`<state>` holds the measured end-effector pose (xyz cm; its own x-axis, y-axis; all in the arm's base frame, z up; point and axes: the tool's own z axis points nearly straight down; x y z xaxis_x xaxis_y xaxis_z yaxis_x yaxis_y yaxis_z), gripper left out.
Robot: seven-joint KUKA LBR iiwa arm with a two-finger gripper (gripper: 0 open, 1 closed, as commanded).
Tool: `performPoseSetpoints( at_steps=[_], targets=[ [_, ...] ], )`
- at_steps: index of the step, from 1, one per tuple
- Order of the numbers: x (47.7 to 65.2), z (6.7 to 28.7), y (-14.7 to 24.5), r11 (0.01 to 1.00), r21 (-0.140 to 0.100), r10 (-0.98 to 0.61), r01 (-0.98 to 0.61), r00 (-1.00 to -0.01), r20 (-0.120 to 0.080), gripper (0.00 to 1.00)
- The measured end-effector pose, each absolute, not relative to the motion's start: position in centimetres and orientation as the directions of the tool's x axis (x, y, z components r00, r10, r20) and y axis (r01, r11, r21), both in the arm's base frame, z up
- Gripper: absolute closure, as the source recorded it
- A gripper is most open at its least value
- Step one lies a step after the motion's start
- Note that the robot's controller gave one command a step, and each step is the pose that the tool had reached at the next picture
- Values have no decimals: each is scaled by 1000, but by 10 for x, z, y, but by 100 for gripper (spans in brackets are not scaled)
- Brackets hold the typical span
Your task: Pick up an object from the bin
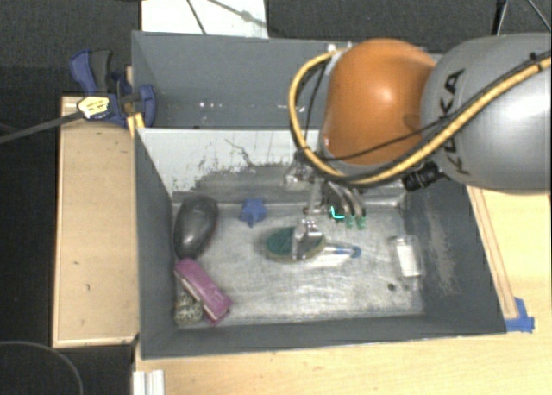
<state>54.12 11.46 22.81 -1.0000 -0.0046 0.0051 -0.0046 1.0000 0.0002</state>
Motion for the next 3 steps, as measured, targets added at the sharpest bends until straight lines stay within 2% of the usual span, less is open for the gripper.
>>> performPoseSetpoints(
  at_steps=[1, 2, 3],
  targets=[
    [578, 74, 88, 994, 2, -109, -109, -994, -6, 0],
    [580, 77, 89, 994, 2, -105, -105, -994, -12, 100],
    [571, 202, 83, 996, 1, -91, -91, -996, -10, 100]
  ],
)
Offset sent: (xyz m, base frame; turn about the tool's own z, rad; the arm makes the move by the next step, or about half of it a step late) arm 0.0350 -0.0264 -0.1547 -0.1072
